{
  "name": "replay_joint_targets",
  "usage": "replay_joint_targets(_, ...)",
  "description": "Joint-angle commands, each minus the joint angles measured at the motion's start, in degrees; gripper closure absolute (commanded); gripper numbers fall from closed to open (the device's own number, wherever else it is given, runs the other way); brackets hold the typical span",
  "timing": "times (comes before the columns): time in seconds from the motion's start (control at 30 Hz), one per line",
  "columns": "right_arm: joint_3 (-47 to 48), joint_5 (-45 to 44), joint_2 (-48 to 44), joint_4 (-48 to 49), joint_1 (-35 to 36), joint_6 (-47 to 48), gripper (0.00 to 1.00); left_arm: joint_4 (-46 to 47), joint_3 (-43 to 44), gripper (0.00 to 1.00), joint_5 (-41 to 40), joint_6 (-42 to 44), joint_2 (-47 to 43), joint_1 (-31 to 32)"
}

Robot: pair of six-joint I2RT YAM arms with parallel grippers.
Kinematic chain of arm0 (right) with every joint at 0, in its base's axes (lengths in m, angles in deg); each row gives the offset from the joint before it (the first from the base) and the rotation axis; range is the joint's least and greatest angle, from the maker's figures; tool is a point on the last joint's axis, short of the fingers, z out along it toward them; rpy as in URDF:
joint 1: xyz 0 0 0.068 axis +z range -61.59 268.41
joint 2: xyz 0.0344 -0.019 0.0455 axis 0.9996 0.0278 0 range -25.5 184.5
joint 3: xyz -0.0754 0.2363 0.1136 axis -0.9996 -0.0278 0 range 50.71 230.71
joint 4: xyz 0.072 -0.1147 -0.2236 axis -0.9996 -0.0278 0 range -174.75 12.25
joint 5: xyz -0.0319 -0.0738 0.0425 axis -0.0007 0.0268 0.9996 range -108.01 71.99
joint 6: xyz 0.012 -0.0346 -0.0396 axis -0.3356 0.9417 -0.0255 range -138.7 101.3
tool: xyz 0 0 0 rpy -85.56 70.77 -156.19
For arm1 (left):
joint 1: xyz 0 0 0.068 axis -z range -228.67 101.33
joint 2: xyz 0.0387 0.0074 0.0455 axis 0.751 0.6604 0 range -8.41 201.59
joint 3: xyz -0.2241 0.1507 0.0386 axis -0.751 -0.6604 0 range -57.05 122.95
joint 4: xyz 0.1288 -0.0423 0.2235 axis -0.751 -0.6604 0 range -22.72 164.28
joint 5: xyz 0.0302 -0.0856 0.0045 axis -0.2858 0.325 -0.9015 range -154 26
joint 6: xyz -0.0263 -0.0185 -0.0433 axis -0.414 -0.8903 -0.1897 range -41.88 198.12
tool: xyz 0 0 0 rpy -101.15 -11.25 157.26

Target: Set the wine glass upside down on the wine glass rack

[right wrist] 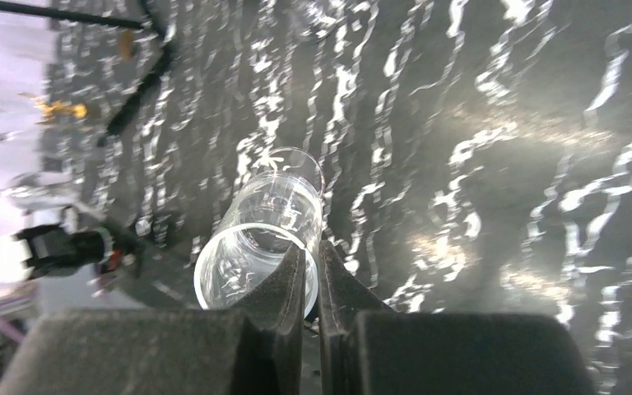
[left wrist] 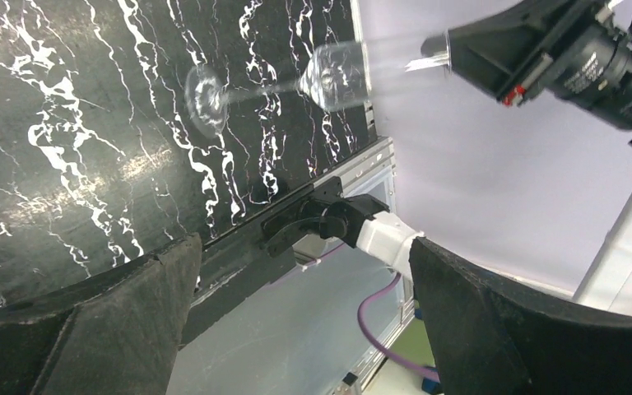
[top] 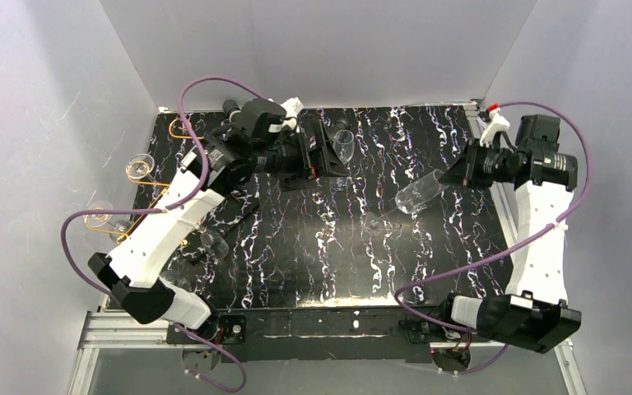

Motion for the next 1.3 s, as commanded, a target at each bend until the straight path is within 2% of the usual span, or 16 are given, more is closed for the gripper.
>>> replay_joint_targets(0.0,-6.67,17.69,-5.8,5.8,-2.75,-11.48,0.99,3.9,-2.74,0.02,-4.27,-5.64,0.31,2.65)
replay_joint_targets(0.13,-10.43,24.52,-9.58,12.36,-4.11,-19.6,0.99,4.73,-5.72,0.02,-5.67,-9.94,-0.08,3.15)
replay_joint_targets(0.3,-12.83,28.58,-11.61,22.18,-4.27,-29.5,0.99,2.55,-9.09,0.02,-8.84,-11.64,-2.12,3.38)
replay_joint_targets(0.5,-12.45,29.87,-11.52,26.71,-4.27,-32.83,0.99,-4.43,-8.9,0.02,-14.35,-9.25,-4.27,3.7)
replay_joint_targets(0.6,-12.15,30.92,-11.06,28.86,-4.27,-34.97,0.99,-5.03,-9.76,0.03,-15.03,-9.33,-4.94,3.71)
replay_joint_targets(0.7,-11.9,31.95,-10.71,30.71,-4.27,-36.74,0.99,-4.15,-10.76,0.1,-13.65,-9.66,-4.79,3.75)
replay_joint_targets(0.87,-12.95,33.73,-10.45,33.26,-4.27,-39.81,0.99,-0.24,-12.53,0.28,-11.54,-9.51,-4.78,3.75)
replay_joint_targets(1.13,-14.4,35.85,-10.67,35.08,-4.18,-41.39,0.99,6.88,-16.64,0.48,-11.48,-8.53,-5.99,3.78)
replay_joint_targets(1.27,-14.62,35.88,-10.77,35.3,-4.18,-41.45,0.99,7.36,-17.05,0.62,-11.5,-8.35,-6.12,3.83)
